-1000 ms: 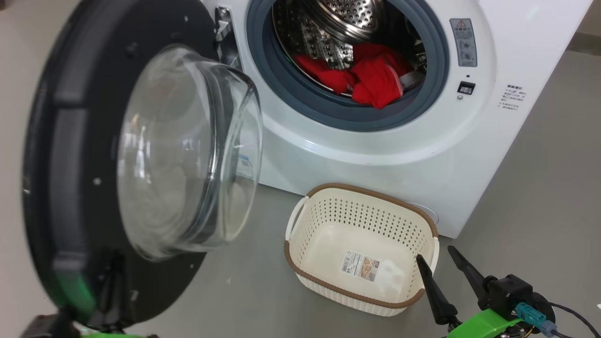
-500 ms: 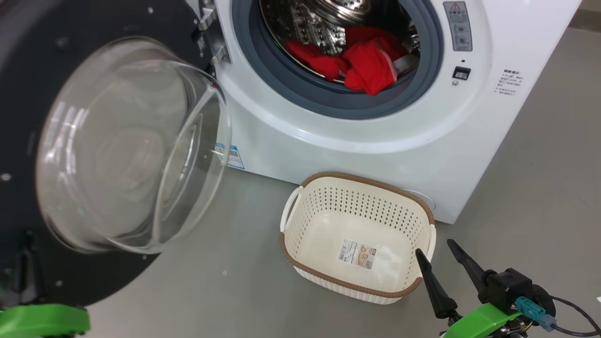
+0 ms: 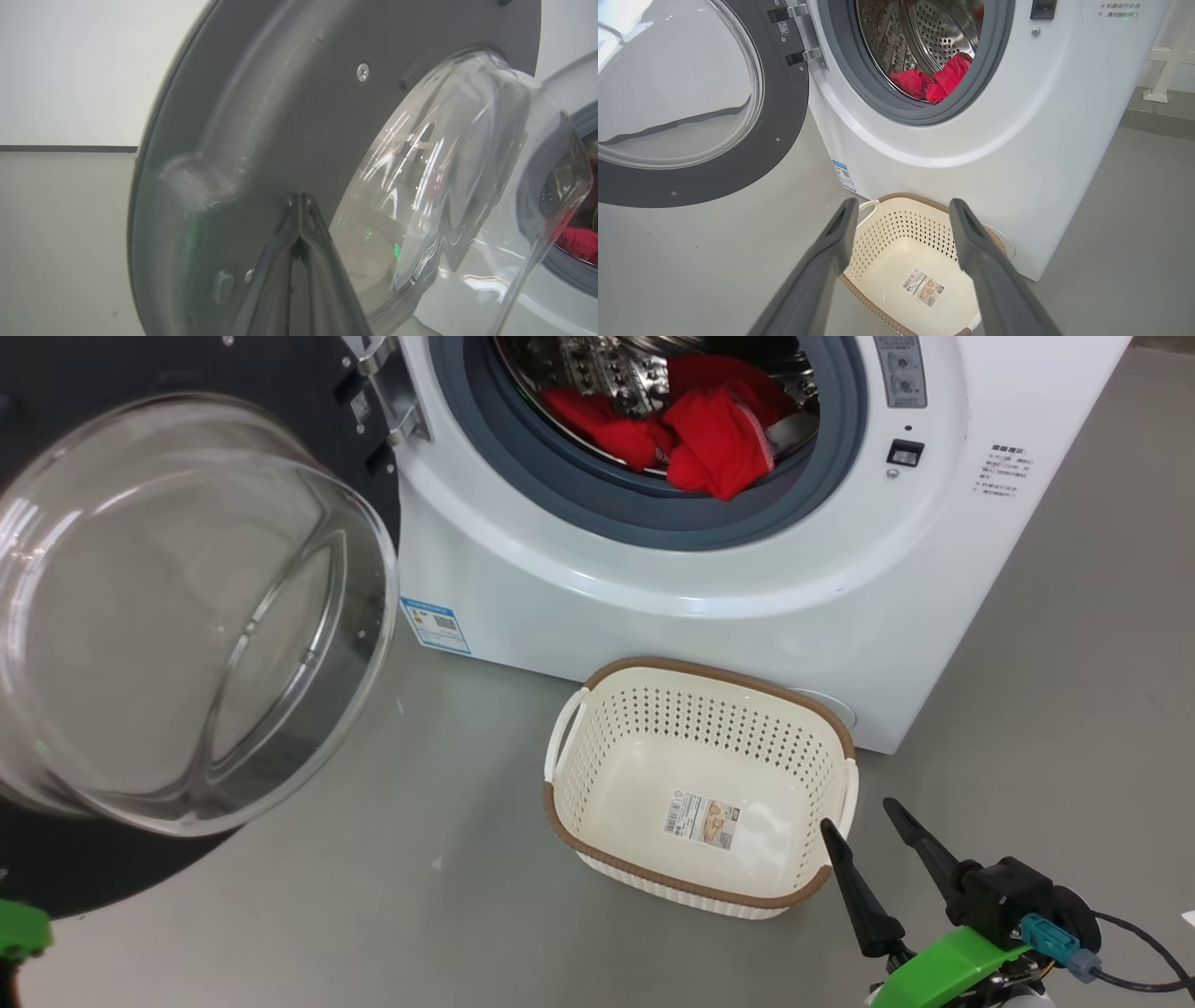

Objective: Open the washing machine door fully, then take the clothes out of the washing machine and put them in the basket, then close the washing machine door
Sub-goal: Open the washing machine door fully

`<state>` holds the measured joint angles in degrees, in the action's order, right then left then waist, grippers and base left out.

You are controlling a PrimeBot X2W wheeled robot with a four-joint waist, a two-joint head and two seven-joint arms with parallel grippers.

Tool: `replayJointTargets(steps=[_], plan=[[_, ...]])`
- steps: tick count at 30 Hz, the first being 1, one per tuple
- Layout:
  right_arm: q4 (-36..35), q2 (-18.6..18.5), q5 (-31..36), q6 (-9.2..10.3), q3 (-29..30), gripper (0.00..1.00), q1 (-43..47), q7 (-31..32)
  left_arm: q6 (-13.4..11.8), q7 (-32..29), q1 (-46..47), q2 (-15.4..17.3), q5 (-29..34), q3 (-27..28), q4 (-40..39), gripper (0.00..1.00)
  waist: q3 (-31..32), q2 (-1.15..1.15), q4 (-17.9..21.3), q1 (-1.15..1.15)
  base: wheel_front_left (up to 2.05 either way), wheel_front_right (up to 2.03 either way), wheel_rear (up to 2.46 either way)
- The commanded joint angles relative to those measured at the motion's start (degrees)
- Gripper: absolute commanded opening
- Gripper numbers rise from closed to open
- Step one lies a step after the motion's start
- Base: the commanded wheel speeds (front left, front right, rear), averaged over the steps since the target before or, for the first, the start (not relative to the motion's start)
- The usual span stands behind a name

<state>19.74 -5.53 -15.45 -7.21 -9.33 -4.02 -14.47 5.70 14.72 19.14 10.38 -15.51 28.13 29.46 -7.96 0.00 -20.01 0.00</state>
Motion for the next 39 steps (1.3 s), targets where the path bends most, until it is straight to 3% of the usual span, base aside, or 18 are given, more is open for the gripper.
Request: replayJointTargets(steps=[1,21,28,34,35,39], plan=[[-1.3,-0.5,1.1,-0.28,-1.3,1.0,-2.1,-0.5,0.3,0.3,2.3,3.9,0.6,2.7,-0.4,0.0,-0.4,0.0,0.3,0.0,0.0,0.0,0.0],[-2.0,-0.5,1.6,-0.28,-1.2,1.0,-3.3,-0.5,1.7,0.3,8.5,7.3,3.9,7.2,9.4,0.0,-1.3,0.0,1.1,0.0,0.0,0.0,0.0],[-1.9,-0.3,1.0,-0.28,-1.3,1.0,-2.7,-0.5,1.8,0.3,5.2,6.3,1.8,4.7,8.2,0.0,0.8,0.0,1.3,0.0,0.0,0.0,0.0],[-2.1,-0.2,0.5,-0.28,-1.0,1.0,-1.7,-0.5,1.8,0.3,-0.1,3.5,-0.1,1.3,3.4,0.0,2.5,0.0,1.3,0.0,0.0,0.0,0.0],[-2.1,-0.1,0.4,-0.28,-0.9,1.0,-1.6,-0.5,1.8,0.3,-1.2,3.0,-0.3,0.6,2.2,0.01,2.9,0.0,1.4,0.0,0.0,0.0,0.0],[-2.3,0.0,0.1,-0.28,-0.8,1.0,-1.1,-0.5,1.8,0.3,-5.8,0.8,-0.9,-2.1,-2.5,0.31,3.7,0.0,1.8,0.0,0.0,0.0,0.0]])
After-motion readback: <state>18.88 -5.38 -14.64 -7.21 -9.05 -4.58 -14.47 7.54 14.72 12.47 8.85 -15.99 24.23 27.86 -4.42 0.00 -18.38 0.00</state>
